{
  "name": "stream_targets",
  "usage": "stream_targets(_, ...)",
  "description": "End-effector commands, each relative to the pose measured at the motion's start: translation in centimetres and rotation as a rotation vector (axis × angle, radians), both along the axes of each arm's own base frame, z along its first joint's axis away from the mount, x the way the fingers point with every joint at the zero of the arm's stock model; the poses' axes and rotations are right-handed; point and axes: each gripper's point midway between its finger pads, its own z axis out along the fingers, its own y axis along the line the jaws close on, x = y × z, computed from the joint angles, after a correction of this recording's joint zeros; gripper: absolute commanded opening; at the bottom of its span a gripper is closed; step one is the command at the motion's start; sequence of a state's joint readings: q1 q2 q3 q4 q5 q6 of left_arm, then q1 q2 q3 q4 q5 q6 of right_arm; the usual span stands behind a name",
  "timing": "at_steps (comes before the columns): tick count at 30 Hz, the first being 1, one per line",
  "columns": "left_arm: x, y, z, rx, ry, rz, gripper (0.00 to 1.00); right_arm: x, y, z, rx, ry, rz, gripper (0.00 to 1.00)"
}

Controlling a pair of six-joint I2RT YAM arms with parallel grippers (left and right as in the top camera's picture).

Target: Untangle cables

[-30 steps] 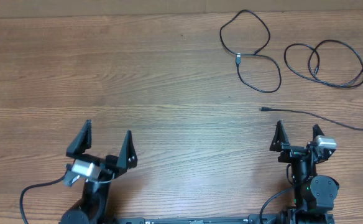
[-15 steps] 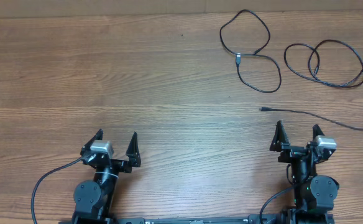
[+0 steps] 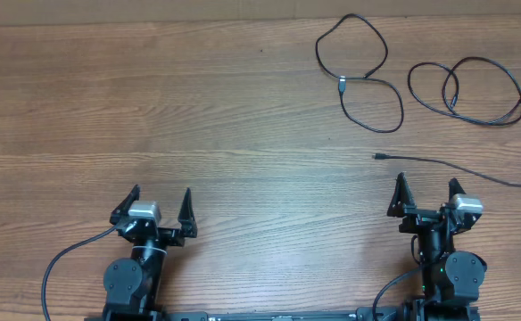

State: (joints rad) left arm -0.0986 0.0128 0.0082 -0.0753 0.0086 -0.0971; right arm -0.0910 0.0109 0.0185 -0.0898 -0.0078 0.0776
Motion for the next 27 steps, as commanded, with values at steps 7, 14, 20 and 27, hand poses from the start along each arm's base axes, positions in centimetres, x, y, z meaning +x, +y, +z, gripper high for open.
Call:
stream_targets(7,-0.01,0.20,-0.03,0.003,-0.004,0.005,1.00,0.00,-0.21,-0.15,-0.004,-0.005,-0.011,1.00)
stream_targets(14,-0.01,0.21,-0.05,-0.015,-0.002,0.007,1.00,0.00,-0.21,-0.15,-0.004,-0.005,-0.011,1.00)
stream_targets(20,-0.01,0.23,-0.05,0.041,-0.007,0.004,1.00,0.00,-0.21,-0.15,-0.004,-0.005,-0.011,1.00)
stream_targets(27,-0.01,0.22,-0.06,0.086,-0.012,0.000,1.00,0.00,-0.21,-0.15,-0.004,-0.005,-0.011,1.00)
